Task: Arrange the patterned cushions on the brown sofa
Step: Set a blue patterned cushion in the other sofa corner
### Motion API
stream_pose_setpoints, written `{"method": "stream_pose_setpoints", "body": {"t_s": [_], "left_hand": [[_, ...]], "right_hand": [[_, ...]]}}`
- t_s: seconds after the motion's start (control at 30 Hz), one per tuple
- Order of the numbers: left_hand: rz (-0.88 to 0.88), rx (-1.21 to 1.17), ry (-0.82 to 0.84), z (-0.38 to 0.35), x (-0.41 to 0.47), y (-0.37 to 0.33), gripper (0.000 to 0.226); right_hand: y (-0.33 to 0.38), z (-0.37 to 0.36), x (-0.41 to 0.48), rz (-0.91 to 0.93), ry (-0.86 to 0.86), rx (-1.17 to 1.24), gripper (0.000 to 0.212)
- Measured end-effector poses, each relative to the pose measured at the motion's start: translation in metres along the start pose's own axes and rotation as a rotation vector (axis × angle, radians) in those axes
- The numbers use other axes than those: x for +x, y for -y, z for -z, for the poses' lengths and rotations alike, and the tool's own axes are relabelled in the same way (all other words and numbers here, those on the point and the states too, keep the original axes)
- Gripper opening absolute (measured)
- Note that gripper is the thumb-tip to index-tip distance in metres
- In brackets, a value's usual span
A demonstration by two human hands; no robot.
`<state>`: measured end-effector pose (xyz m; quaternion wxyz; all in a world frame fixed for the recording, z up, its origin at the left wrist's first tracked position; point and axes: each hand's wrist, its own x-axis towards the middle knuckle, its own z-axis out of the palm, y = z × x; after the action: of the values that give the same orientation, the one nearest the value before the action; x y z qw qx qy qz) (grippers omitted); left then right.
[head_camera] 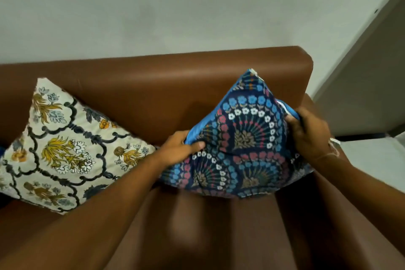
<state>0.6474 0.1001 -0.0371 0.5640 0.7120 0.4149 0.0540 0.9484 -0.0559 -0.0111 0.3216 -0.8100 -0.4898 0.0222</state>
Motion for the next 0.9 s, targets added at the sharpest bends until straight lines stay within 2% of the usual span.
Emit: {"method": "stream_pose_setpoints", "body": {"t_s": [0.1,0.17,0.37,0.43,0.5,0.6,0.67,0.8,0.9], "left_hand": [[0.0,0.181,-0.145,-0.002,0.032,0.001,0.026],[-0.014,0.337,-0.242,-0.014,0.041,0.003,0.029],[-0.084,0.502,-0.364,-0.03,0.026,0.007,0.043],[-0.103,0.52,-0.369,-0.019,0.015,0.001,0.048],[-0.123,0.557,-0.38,-0.004,0.003,-0.007,0.053],[-0.199,0.639,-0.454,0.031,-0.019,-0.015,0.058],[-0.258,0.686,-0.533,0.061,-0.035,-0.019,0.062],[-0.275,0.733,-0.732,0.148,-0.086,-0.016,0.065],[-0.267,0.774,-0.8,0.224,-0.136,0.002,0.063]], "right_hand": [[-0.01,-0.028,0.022,-0.044,-0.01,-0.032,0.026],[-0.021,-0.048,0.021,-0.1,-0.007,-0.017,0.029],[-0.03,-0.057,0.022,-0.204,0.03,-0.112,0.031],[-0.021,-0.048,0.025,-0.278,-0.014,-0.087,0.028],[-0.003,-0.037,0.022,-0.319,-0.135,0.012,0.03],[0.041,-0.026,0.019,-0.294,-0.335,0.167,0.035],[0.081,-0.026,0.02,-0.239,-0.391,0.229,0.039],[0.188,-0.047,0.025,-0.048,-0.342,0.29,0.039],[0.278,-0.072,0.024,0.083,-0.268,0.263,0.043]]}}
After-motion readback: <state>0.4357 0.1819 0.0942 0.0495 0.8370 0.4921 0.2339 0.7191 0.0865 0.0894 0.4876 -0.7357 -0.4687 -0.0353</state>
